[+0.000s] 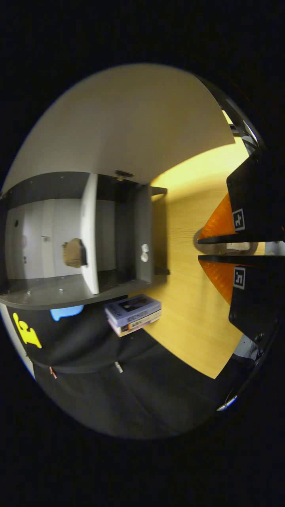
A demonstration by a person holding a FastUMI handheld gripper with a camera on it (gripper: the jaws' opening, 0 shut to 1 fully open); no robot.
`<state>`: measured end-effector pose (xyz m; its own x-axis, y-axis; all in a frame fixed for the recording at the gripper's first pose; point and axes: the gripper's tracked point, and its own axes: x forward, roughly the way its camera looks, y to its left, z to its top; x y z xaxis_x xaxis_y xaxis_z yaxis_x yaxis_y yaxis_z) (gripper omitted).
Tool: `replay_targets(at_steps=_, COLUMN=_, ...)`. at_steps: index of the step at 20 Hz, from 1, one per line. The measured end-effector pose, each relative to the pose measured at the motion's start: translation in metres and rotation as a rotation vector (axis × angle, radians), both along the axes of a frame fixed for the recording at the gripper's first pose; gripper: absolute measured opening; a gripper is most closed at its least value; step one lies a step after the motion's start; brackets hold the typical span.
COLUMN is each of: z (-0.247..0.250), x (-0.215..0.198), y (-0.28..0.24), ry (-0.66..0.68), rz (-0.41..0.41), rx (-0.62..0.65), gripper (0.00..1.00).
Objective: Open the shoe cabinet door, grab the shoes and put them into the shoe cabinet, then close the shoe cabinet door.
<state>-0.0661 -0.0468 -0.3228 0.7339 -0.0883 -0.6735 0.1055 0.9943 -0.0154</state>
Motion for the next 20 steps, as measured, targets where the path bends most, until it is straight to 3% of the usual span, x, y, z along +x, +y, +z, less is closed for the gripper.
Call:
replay_targets(at_steps=10, z=-0.117, x=-0.020, y=0.011, ry=0.218, rz=-0.037, rx=0.017, gripper=0.18)
replay_targets(at_steps=20, z=-0.168, x=-0.010, y=-0.002, ry=0.268, rz=-0.022, rx=0.004, gripper=0.20)
